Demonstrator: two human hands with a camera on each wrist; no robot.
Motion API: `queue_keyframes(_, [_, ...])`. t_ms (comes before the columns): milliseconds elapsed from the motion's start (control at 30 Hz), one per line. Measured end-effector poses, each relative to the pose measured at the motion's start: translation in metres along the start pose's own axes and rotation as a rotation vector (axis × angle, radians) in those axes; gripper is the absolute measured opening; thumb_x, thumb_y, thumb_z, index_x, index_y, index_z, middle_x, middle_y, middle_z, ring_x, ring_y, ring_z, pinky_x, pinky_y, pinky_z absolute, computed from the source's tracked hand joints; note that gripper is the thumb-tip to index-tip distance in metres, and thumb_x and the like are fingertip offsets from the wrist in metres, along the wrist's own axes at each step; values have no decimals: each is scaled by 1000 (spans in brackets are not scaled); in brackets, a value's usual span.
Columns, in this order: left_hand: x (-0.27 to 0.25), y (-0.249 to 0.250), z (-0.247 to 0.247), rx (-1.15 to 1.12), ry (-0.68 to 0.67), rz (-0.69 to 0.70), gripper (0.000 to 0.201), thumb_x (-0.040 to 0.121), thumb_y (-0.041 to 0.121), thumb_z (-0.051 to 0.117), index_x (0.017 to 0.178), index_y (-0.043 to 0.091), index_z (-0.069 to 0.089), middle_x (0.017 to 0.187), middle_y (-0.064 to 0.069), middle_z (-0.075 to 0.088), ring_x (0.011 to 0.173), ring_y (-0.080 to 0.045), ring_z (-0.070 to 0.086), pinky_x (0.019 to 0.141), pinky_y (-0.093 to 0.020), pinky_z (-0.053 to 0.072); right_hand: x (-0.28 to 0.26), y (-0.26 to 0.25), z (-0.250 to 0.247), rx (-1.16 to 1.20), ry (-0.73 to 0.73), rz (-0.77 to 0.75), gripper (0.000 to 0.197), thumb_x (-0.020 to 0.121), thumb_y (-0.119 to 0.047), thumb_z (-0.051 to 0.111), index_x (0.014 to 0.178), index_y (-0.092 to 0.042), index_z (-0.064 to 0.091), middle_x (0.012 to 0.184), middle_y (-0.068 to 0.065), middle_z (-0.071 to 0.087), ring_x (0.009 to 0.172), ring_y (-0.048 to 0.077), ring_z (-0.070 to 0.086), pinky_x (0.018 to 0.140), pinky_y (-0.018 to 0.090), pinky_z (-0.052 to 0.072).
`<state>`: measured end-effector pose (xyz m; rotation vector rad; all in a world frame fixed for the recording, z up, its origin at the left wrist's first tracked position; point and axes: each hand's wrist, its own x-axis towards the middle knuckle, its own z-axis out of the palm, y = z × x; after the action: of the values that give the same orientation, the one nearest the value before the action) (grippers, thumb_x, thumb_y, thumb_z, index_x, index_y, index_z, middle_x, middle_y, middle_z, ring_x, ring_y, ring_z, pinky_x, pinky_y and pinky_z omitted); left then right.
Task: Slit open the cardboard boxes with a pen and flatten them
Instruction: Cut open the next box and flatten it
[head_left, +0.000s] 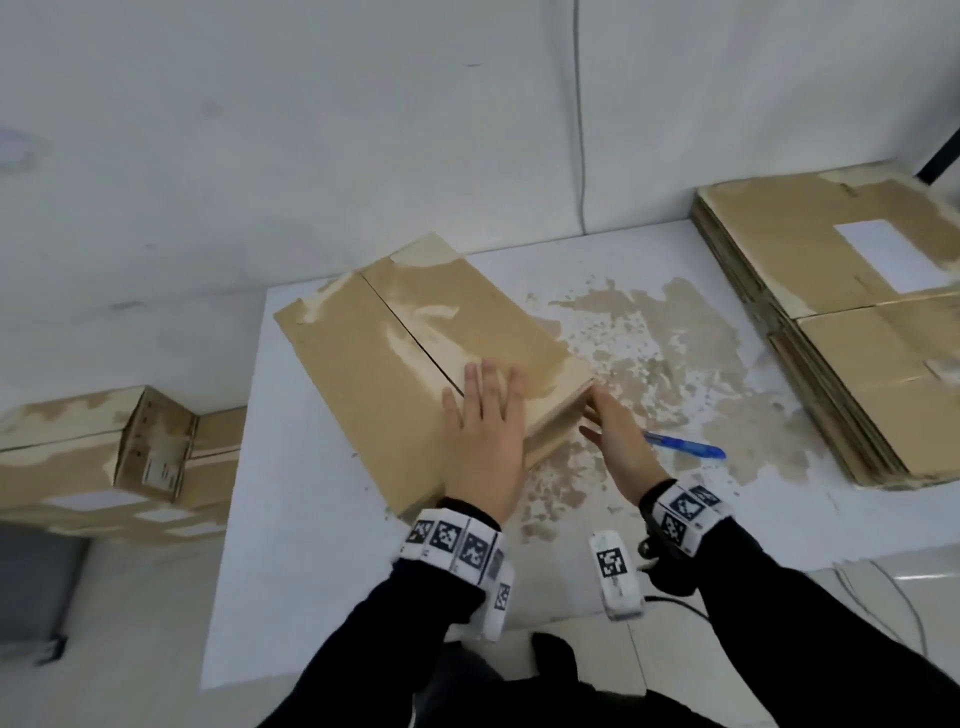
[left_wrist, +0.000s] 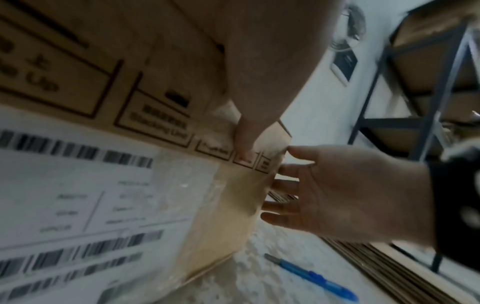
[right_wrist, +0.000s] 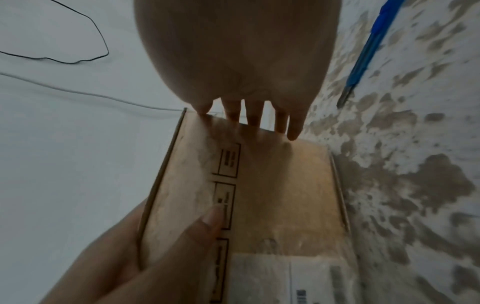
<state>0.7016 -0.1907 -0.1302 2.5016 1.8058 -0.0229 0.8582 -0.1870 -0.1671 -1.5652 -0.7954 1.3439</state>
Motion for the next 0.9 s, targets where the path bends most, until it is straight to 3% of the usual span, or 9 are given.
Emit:
queue_keyframes(133, [-1, -7, -15, -96, 170, -5, 76, 99, 39, 44, 152, 17, -6, 159, -14, -1, 147, -31, 1, 118, -49, 8, -7, 20, -11, 215, 61, -13, 53, 97, -45, 40, 146, -27, 29, 149, -2, 34, 133, 16, 38, 108, 31, 33])
queue_keyframes(233, [1, -9, -34, -184, 267, -18, 74, 96, 49, 36, 152, 18, -2, 159, -13, 6, 147, -30, 5, 118, -48, 13, -6, 12, 5, 412, -193, 221, 62, 90, -55, 41, 141, -21, 35, 131, 5, 50, 114, 23, 51, 93, 33, 44])
queue_keyframes(300, [-2, -6, -41, -299, 342, -33, 75, 96, 51, 35, 151, 19, -4, 160, -10, 3, 148, -27, 1, 119, -46, 10, -6, -6, 16, 442, -223, 113, 60, 82, -50, 52, 131, -17, 43, 116, 1, 57, 101, 20, 58, 78, 31, 51])
queue_keyframes(400, [-8, 2, -40, -653, 478, -63, 80, 93, 47, 47, 153, 21, 0, 161, -3, 2, 148, -18, 0, 120, -43, 10, -10, -32, 9, 369, -72, -201, 58, 80, -37, 62, 130, -11, 47, 120, 3, 62, 108, 19, 61, 86, 34, 53])
queue_keyframes(567, [-27, 10, -21, -1389, 467, -254, 75, 87, 28, 64, 146, 21, 19, 148, 6, 36, 138, -9, 34, 109, -47, 38, -21, -55, -9, -40, 86, -620, 48, 80, -19, 71, 124, -10, 53, 109, -3, 61, 98, 9, 58, 82, 27, 53])
queue_keyframes(633, [-39, 9, -25, -1285, 553, -345, 73, 89, 43, 59, 144, 27, 14, 150, 16, 26, 142, -4, 18, 116, -50, 24, -23, -45, -5, -223, 107, -721, 57, 78, -23, 73, 131, -14, 52, 117, -2, 59, 103, 9, 52, 89, 19, 46])
queue_keyframes(733, [-49, -2, -60, -838, 827, -254, 87, 86, 61, 50, 150, 21, 8, 159, -3, 11, 148, -21, 3, 118, -56, 0, -31, -25, 12, -404, 73, -830, 64, 78, -36, 67, 137, -22, 47, 134, -6, 49, 119, 12, 44, 99, 10, 30])
queue_keyframes(833, [-33, -8, -95, -611, 539, -354, 89, 76, 74, 50, 149, 39, 13, 161, -3, 3, 148, -24, 1, 114, -54, -1, -44, -15, 37, -530, -48, -959, 63, 84, -34, 59, 141, -22, 36, 139, 0, 46, 122, 18, 40, 104, 26, 32])
queue_keyframes(900, [-25, -18, -93, -677, 382, -450, 80, 82, 61, 57, 148, 40, 18, 160, -5, 9, 147, -22, 10, 117, -52, 10, -47, -16, 43, -547, -178, -988, 55, 89, -29, 55, 141, -19, 38, 142, 4, 44, 128, 17, 38, 109, 31, 33])
